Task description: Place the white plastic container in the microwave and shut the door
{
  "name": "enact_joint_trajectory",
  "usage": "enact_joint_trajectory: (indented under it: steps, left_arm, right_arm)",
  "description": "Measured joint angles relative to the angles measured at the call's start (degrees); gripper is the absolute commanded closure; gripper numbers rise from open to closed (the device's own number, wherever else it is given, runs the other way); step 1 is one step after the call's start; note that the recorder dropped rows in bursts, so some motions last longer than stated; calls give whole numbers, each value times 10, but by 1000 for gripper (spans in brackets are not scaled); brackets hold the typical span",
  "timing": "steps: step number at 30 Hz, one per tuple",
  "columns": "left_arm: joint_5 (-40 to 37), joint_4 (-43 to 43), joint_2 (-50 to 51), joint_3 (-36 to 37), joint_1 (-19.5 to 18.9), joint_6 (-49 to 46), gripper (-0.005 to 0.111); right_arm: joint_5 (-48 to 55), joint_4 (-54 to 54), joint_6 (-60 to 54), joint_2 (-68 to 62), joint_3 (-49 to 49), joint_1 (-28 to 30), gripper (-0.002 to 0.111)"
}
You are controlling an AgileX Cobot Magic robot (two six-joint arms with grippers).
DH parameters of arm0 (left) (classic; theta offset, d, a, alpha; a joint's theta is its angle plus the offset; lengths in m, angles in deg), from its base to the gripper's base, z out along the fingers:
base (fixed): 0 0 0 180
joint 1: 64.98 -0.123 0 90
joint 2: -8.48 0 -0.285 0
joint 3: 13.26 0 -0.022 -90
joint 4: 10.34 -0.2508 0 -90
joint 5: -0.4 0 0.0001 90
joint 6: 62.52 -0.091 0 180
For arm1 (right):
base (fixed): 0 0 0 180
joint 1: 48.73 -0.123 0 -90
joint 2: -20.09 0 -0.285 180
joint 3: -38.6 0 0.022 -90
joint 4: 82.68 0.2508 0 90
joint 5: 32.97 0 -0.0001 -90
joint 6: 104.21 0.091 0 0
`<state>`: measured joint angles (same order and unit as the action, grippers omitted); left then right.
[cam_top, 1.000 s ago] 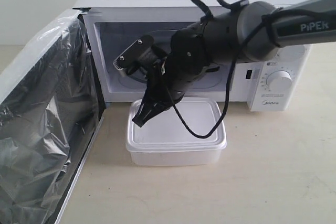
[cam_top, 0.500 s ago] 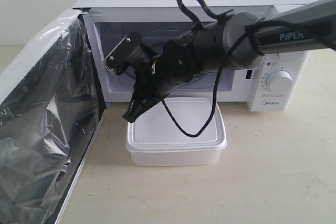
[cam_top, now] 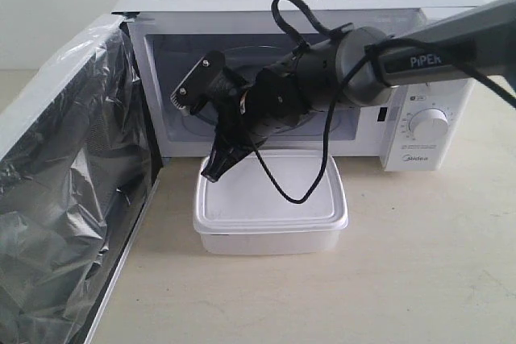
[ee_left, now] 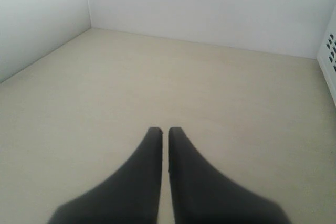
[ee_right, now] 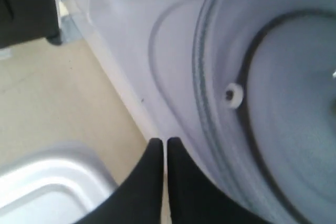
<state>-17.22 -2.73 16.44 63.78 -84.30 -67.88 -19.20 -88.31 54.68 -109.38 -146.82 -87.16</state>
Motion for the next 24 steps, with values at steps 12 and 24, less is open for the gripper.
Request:
enact_joint_trajectory:
  steps: [12,24]
  left_arm:
    - [0,0,0,0,0,0,102]
    - [0,0,0,0,0,0,102]
  right_arm:
    - [92,-6,-24,5,-3,-16,108]
    - [224,138,-206,84,53,-60,108]
